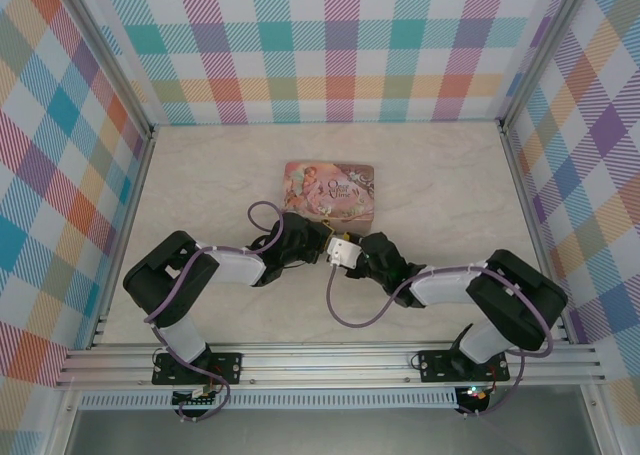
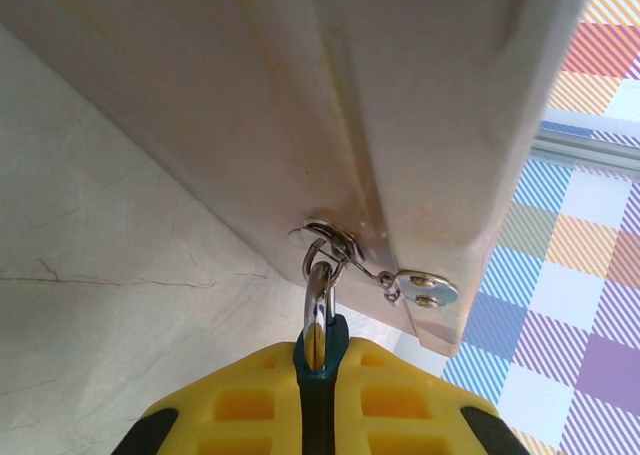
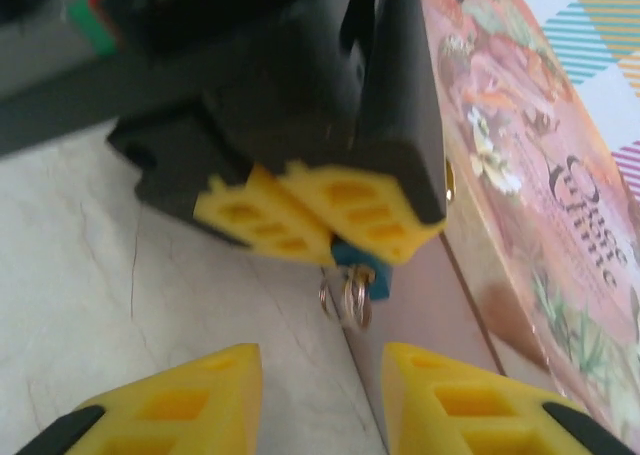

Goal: Unlock a padlock with a key

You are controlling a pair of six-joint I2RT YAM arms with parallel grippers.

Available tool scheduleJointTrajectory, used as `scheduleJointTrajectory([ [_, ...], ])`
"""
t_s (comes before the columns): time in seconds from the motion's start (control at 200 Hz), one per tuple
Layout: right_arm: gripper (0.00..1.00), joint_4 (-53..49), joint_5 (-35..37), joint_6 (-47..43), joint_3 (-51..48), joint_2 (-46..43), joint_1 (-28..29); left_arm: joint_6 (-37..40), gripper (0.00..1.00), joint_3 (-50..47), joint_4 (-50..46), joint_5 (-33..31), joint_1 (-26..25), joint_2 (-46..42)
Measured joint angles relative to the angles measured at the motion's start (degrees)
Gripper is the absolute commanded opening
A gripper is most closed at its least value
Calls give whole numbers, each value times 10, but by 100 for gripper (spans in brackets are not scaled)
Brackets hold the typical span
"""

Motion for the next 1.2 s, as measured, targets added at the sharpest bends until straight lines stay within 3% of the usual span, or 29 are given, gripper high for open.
scheduleJointTrajectory([
  [0.26,28,36,-27,18,16,34,-8,-2,0,0,0,3,0,0],
  [0.675,35,42,-21,-19,28,45,-12,-8,0,0,-2,12,3,-5],
  [1.2,28,44,-13,-40,28,49,-20,-11,0,0,-5,13,5,-5],
])
